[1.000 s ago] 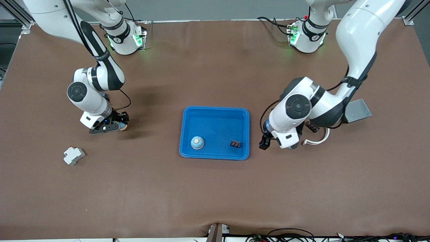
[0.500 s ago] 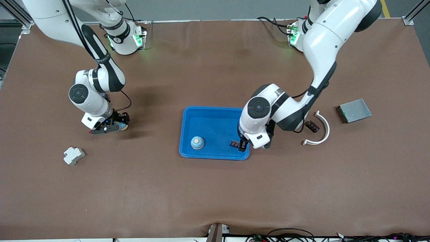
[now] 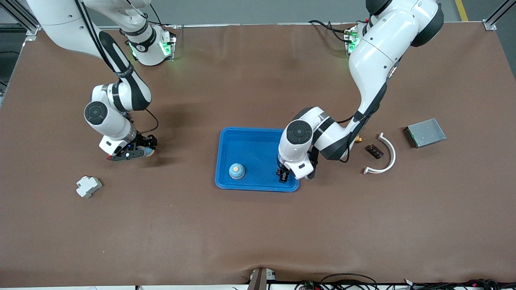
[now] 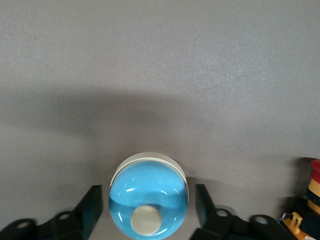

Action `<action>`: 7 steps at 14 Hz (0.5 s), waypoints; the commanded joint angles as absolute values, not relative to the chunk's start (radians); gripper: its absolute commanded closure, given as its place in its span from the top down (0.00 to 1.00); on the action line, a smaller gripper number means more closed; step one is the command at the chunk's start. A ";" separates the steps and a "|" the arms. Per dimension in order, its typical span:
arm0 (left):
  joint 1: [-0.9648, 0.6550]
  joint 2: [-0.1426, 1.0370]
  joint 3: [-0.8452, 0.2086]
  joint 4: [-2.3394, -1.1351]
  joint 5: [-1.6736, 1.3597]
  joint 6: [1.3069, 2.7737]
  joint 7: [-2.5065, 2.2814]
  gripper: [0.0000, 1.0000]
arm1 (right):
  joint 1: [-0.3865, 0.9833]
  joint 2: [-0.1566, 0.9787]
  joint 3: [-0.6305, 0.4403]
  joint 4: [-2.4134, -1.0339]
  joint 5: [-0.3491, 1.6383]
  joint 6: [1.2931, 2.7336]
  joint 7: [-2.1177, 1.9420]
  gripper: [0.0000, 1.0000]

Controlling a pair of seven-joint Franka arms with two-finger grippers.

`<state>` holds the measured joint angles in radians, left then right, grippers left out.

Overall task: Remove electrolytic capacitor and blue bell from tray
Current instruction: 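Grasp the second capacitor with the left gripper while the right gripper lowers the bell, then release the bell near the red buttons and return the right gripper to the tray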

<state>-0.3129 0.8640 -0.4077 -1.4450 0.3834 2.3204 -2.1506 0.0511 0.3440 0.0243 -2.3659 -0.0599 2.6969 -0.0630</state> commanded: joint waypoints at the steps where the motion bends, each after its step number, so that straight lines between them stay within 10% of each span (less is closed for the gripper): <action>1: -0.339 0.893 -0.396 -1.417 0.393 2.339 -2.172 0.65 | 0.038 0.318 0.043 -2.367 -0.054 2.672 -0.058 1.00; 7: -0.341 0.914 -0.396 -1.422 0.399 2.339 -2.168 0.38 | 0.075 0.209 0.222 -2.133 -0.052 2.246 0.332 1.00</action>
<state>-0.3270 0.8915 -0.4069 -1.4438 0.3834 2.3330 -2.1559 0.0646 0.2421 0.1489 -2.2214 -0.0590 2.3778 0.1925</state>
